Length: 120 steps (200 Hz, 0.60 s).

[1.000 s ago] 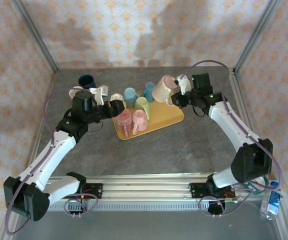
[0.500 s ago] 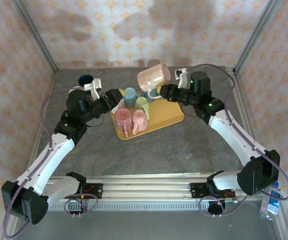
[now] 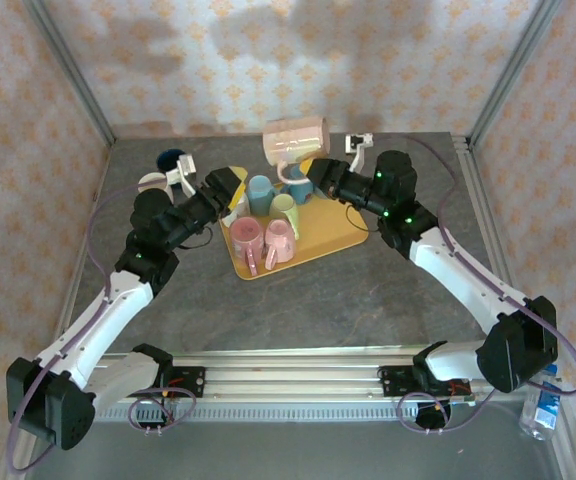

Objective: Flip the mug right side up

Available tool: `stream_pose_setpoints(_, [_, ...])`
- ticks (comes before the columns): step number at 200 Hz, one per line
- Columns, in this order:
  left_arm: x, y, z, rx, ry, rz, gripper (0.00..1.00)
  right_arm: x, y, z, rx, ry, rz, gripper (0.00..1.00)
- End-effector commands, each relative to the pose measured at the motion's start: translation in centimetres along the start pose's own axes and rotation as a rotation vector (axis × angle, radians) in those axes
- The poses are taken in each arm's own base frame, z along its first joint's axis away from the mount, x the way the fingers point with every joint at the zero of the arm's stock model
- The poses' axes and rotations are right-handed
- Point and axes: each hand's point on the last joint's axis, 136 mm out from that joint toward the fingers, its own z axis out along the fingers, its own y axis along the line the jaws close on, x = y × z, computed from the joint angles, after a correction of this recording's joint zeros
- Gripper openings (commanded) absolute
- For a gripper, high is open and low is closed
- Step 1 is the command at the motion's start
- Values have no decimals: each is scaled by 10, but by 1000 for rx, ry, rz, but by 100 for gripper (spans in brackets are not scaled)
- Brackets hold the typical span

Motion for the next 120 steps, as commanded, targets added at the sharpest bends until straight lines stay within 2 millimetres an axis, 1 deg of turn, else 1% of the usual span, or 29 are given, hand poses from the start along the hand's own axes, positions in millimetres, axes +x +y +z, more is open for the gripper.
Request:
stream_pose_setpoints(1, [1,-22,9,101,9,-28,56,-27,68,-9,-229,-122,-90,0])
stream_pose_setpoints(43, [17,-38,26,149,70,-20,55,-25,78,-5,-279,-119,-63,0])
stream_pose_setpoints(54, [19,-40,30,153,79,-20,55,-23,78,-5,-281,-115,-60,0])
stream_pose_setpoints(71, [21,-49,34,180,85,-19,54,-21,77,-3,-279,-111,-55,0])
stream_pose_setpoints(84, [23,-51,36,180,87,-15,54,-19,77,-3,-282,-105,-50,0])
stream_pose_setpoints(120, [19,-50,41,183,69,-28,52,-15,80,-1,-304,-91,-38,0])
